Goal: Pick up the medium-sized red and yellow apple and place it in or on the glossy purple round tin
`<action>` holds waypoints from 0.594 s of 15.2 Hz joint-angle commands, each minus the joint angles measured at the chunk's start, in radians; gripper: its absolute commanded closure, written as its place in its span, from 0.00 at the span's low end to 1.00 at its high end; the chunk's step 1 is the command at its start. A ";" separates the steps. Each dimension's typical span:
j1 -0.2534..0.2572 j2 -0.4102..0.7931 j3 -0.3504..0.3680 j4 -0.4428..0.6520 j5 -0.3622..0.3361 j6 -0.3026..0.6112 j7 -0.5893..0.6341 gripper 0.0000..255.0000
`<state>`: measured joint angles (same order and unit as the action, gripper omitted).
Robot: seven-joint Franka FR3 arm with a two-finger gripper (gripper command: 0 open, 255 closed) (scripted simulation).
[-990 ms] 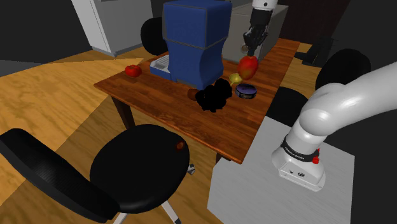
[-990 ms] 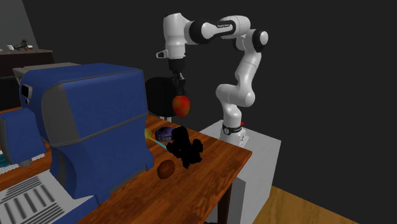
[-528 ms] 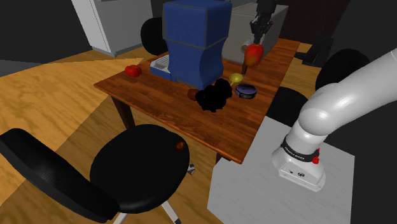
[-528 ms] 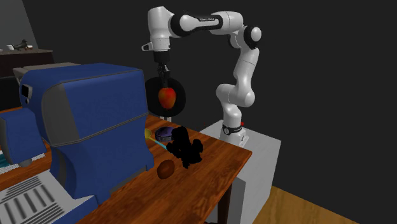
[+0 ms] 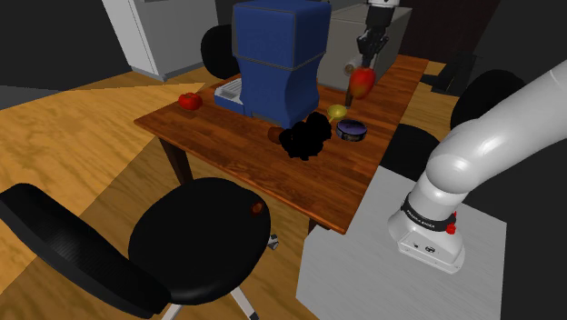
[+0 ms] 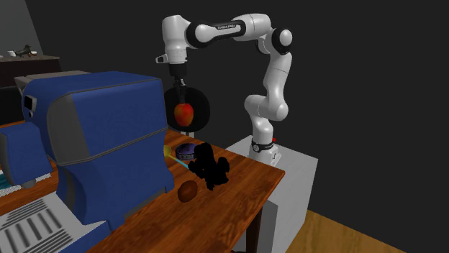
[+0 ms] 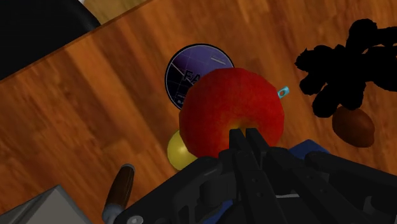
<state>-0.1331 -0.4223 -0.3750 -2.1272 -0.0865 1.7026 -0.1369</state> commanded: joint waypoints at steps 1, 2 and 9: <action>-0.001 -0.004 -0.001 -0.031 -0.002 0.027 0.001 1.00; -0.002 -0.004 -0.002 -0.044 -0.003 0.041 0.001 1.00; -0.005 0.001 -0.012 -0.134 -0.007 0.135 -0.003 1.00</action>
<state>-0.1374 -0.4209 -0.3855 -2.2443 -0.0926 1.8211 -0.1396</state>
